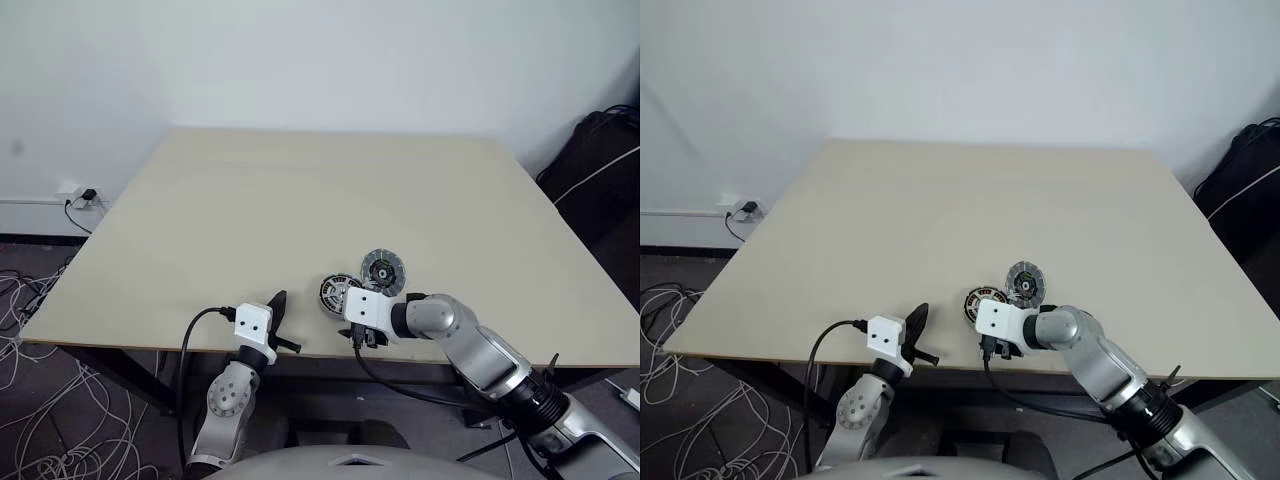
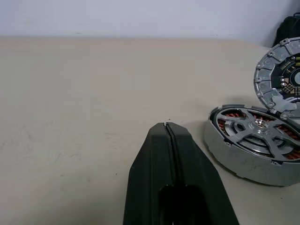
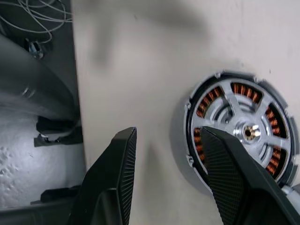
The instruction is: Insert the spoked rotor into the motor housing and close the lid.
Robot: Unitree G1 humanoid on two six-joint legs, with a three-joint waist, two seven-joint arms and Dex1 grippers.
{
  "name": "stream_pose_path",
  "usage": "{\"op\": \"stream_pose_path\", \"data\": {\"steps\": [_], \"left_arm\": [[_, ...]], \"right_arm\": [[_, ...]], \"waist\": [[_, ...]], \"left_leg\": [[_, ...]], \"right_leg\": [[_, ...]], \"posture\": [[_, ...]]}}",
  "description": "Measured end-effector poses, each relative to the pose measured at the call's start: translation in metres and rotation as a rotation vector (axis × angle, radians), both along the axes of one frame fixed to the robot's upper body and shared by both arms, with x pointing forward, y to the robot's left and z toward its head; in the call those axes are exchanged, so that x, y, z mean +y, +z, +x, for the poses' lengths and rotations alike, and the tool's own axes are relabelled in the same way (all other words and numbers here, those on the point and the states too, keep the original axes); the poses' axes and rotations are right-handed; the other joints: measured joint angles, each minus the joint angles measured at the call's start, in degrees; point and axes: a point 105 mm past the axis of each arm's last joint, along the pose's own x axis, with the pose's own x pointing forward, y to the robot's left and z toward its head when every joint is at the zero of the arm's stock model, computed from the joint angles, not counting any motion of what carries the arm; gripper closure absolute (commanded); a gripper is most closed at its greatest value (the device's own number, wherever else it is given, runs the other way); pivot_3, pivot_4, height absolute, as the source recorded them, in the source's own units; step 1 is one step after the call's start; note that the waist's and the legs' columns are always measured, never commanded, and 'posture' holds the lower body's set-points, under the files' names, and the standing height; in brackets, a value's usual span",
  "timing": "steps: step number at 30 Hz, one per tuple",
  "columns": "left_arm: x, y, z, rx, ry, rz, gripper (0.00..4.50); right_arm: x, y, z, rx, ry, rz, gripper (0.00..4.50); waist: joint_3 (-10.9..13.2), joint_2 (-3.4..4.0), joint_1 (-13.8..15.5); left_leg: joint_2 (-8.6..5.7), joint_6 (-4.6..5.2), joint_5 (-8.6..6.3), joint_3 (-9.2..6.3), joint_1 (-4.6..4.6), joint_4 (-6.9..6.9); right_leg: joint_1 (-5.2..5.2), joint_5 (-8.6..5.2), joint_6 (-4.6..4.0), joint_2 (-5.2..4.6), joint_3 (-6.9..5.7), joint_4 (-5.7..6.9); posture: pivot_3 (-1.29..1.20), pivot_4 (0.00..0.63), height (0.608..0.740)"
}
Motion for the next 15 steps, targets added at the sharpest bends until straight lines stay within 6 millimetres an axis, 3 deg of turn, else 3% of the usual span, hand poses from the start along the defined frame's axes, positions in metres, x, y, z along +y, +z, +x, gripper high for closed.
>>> {"op": "stream_pose_path", "data": {"steps": [6,9,14,15], "left_arm": [[0.000,0.000,0.000,0.000,0.001,-0.001,4.50],[0.000,0.000,0.000,0.000,0.002,-0.001,4.50],[0.000,0.000,0.000,-0.001,0.006,-0.001,4.50],[0.000,0.000,0.001,-0.001,0.007,-0.002,4.50]], "right_arm": [[-0.001,-0.006,0.009,0.001,-0.023,-0.007,2.20],[-0.003,-0.009,0.012,0.009,-0.033,-0.015,2.79],[-0.003,-0.008,0.013,0.016,-0.023,-0.014,4.37],[-0.003,-0.009,0.012,0.021,-0.020,-0.014,4.44]], "waist": [[-0.01,0.01,0.00],[-0.01,0.01,0.00],[-0.03,0.04,-0.01],[-0.03,0.04,-0.02]], "left_leg": [[0.00,0.00,0.00,0.00,0.00,0.00],[0.00,0.00,0.00,0.00,-0.01,0.00],[0.00,0.00,0.00,0.00,0.01,0.00],[0.00,0.00,0.00,0.00,0.00,0.00]], "right_leg": [[-0.01,0.01,-0.01,0.00,0.00,0.01],[-0.01,0.01,-0.01,-0.01,0.01,0.00],[-0.01,0.02,-0.03,0.00,0.01,0.03],[-0.01,0.03,-0.04,0.00,0.01,0.03]], "posture": [[0.00,0.000,0.740],[0.00,0.000,0.740],[0.00,0.000,0.740],[0.00,0.000,0.740]]}}
